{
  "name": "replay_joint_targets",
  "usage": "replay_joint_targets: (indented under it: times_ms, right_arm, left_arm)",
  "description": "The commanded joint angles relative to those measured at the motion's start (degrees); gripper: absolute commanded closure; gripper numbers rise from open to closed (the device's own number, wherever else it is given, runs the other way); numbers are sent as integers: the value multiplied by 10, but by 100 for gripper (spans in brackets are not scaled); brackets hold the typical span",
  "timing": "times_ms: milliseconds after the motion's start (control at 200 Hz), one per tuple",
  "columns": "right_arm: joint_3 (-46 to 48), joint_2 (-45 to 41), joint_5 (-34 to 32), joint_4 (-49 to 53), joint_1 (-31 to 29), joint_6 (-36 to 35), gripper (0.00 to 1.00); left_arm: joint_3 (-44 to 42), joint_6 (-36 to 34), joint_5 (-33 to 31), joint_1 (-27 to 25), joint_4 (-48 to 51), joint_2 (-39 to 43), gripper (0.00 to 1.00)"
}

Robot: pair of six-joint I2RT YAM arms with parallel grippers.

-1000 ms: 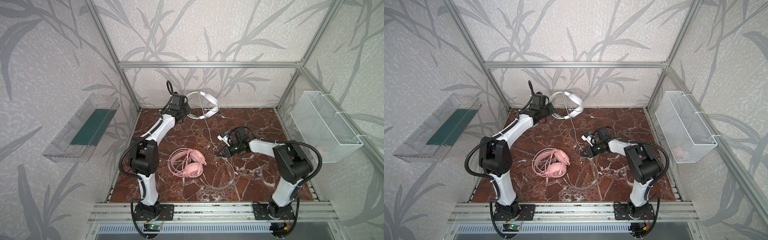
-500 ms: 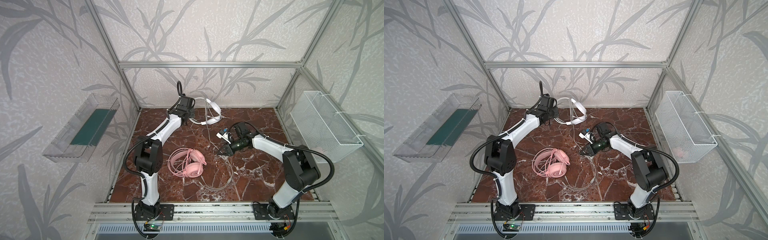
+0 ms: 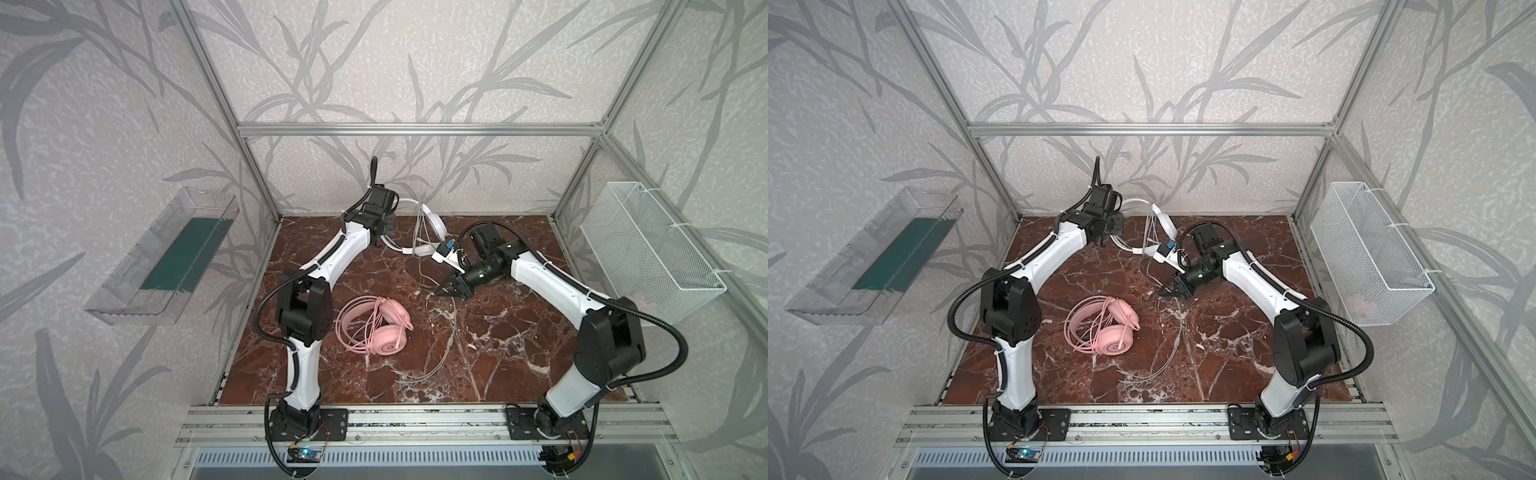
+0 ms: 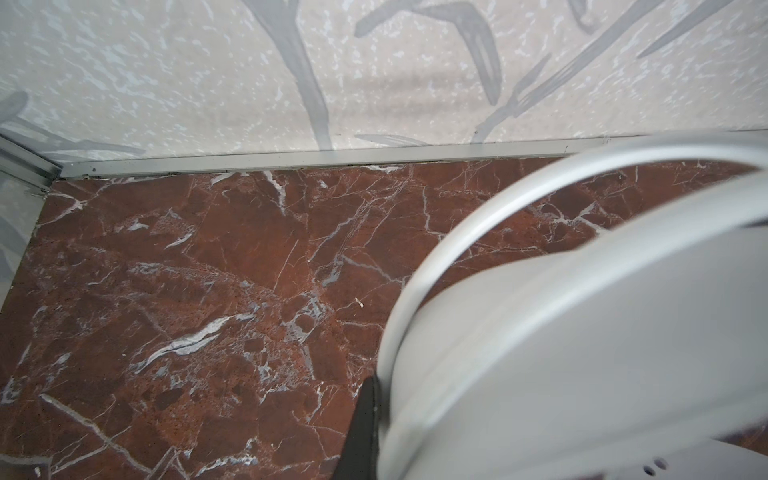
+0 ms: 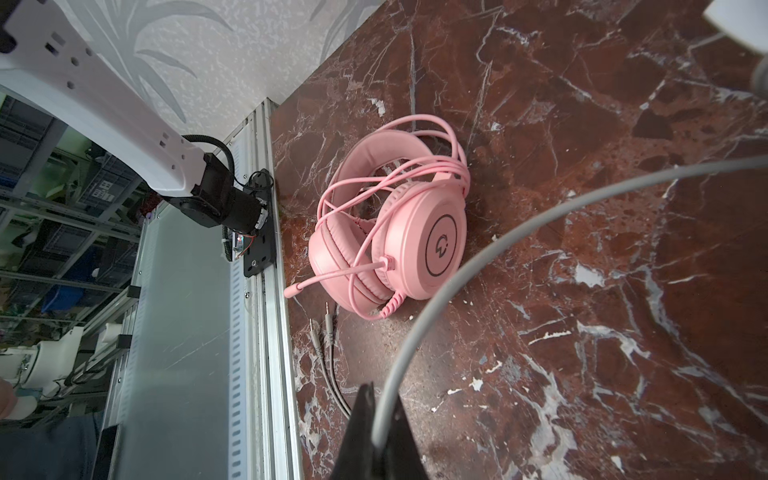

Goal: Wrap the headphones
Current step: 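Grasp the white cable and lift it toward the held white headset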

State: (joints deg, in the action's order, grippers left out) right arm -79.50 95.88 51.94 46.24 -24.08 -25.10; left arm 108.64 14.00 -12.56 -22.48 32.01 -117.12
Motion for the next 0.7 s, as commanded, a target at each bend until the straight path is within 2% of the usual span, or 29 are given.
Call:
replay_joint_targets:
  times_ms: [0,170,505,695]
  right_arm:
    - [-36,-10,-9,51,-4,-39,95]
    - [-55,12,-1,63,-5,-42,96]
    - [-34,37,20,39,-42,-28,96]
    - [-32,37,35,8,-61,-18,97]
  left_arm:
    - [27,2,1,-6,10,-3,100]
    - [27,45,47,-5,5,-4,100]
    - [44,117,87,2,-4,-10,100]
    - [46,119,88,2,-5,-16,100]
